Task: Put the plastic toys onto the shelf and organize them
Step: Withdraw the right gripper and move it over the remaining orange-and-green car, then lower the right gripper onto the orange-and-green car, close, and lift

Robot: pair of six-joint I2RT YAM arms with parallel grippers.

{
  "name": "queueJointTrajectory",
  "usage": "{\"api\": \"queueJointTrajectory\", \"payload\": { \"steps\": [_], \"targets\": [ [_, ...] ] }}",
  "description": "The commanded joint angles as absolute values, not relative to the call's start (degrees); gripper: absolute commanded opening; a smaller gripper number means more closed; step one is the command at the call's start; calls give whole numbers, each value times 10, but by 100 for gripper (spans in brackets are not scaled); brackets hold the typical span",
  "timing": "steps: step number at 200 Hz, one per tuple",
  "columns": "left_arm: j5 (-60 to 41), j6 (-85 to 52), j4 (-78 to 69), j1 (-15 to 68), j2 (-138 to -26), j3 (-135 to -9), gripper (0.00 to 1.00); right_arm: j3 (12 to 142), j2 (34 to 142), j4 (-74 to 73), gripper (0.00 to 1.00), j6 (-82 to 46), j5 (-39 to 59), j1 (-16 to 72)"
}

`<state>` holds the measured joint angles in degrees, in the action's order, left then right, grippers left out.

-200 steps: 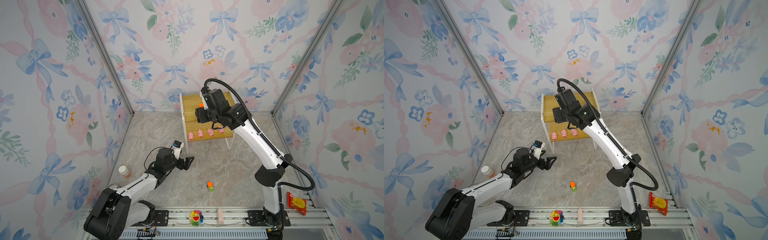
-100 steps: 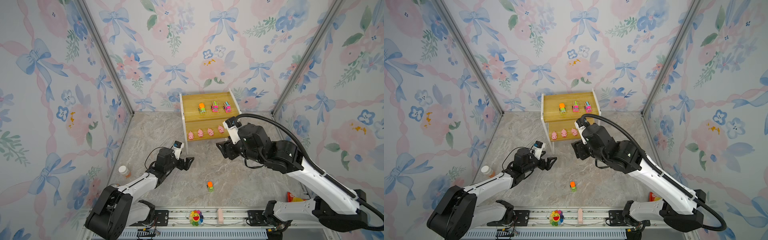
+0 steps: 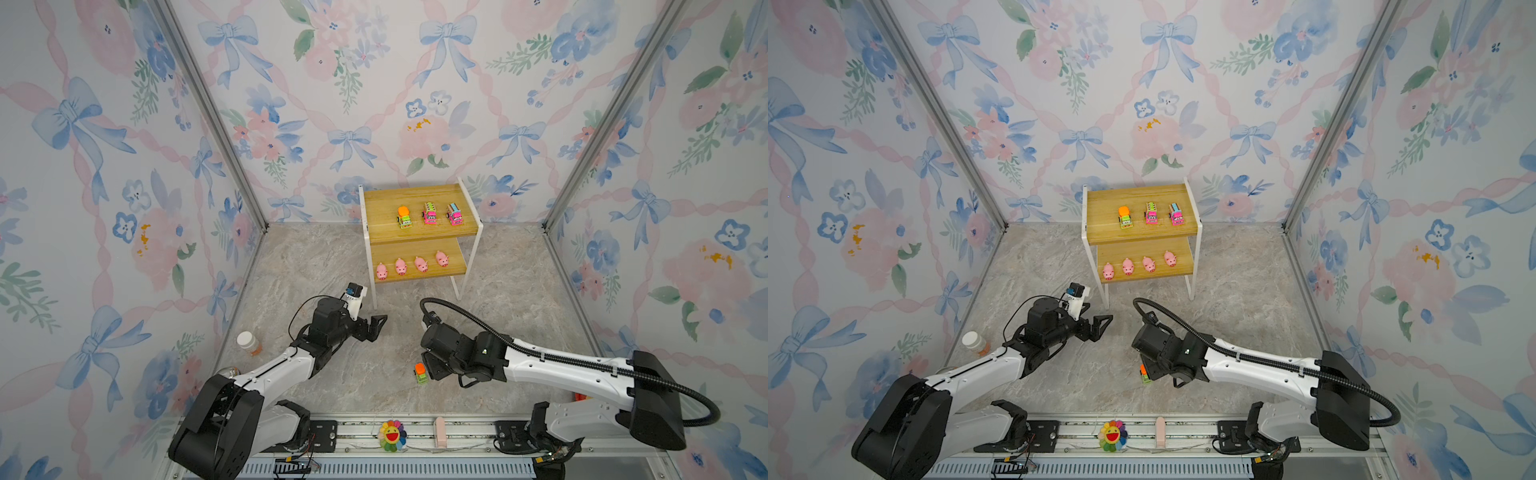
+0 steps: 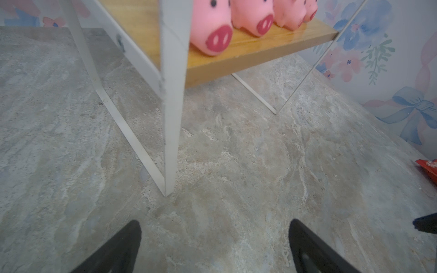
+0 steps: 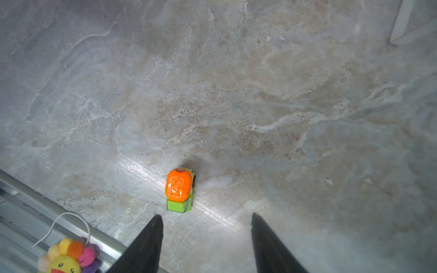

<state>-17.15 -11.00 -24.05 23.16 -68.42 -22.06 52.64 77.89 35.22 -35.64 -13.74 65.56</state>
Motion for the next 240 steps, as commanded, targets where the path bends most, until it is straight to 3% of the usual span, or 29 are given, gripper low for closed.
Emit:
{"api": "queueJointTrajectory", "payload": {
  "steps": [1, 166, 240],
  "targets": [
    [-171, -118, -241, 226, -678, -214, 98, 536, 815, 323, 61, -372, -108, 671],
    [-167, -118, -242, 226, -694, -217, 98, 529, 939, 273, 47, -386, -62, 675],
    [-165, -117, -241, 226, -694, -214, 98, 532, 940, 285, 29, -382, -55, 671]
  ]
}}
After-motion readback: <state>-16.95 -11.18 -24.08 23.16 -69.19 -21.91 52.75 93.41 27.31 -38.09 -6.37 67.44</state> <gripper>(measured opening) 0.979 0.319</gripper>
